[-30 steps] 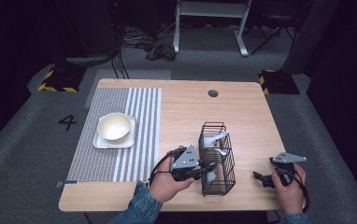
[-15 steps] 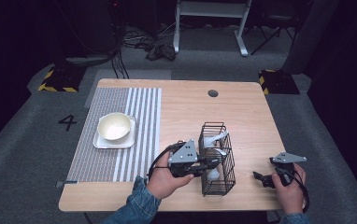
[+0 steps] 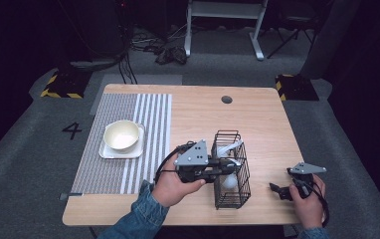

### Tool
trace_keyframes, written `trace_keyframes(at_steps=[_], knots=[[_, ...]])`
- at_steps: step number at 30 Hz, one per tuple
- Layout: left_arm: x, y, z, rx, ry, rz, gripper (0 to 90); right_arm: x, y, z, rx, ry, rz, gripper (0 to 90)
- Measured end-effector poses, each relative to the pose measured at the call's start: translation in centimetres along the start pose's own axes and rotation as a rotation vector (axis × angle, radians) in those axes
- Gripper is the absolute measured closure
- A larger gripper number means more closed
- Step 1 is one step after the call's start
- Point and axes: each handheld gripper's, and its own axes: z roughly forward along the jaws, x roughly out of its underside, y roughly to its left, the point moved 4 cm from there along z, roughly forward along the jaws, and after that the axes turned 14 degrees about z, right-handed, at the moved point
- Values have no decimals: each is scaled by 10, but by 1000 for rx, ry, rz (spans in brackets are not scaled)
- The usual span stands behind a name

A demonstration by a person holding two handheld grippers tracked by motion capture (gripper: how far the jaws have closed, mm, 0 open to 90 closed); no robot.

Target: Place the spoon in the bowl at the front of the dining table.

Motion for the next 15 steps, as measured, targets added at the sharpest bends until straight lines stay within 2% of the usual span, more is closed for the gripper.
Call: trace_keyframes(at_steps=[4,9,12,15], knots=[[-3,3,-1,1,-3,-17,850,0,0,0,0,0,0,1],[-10,3,-3,-4,-8,-13,850,0,0,0,1,0,-1,1],[-13,2,-6,-22,-11,-17,850,0,0,0,1,-1,1,1],[-13,4,-14,-57,-4,-20,850,1,0,-1,0,-1,1,1]])
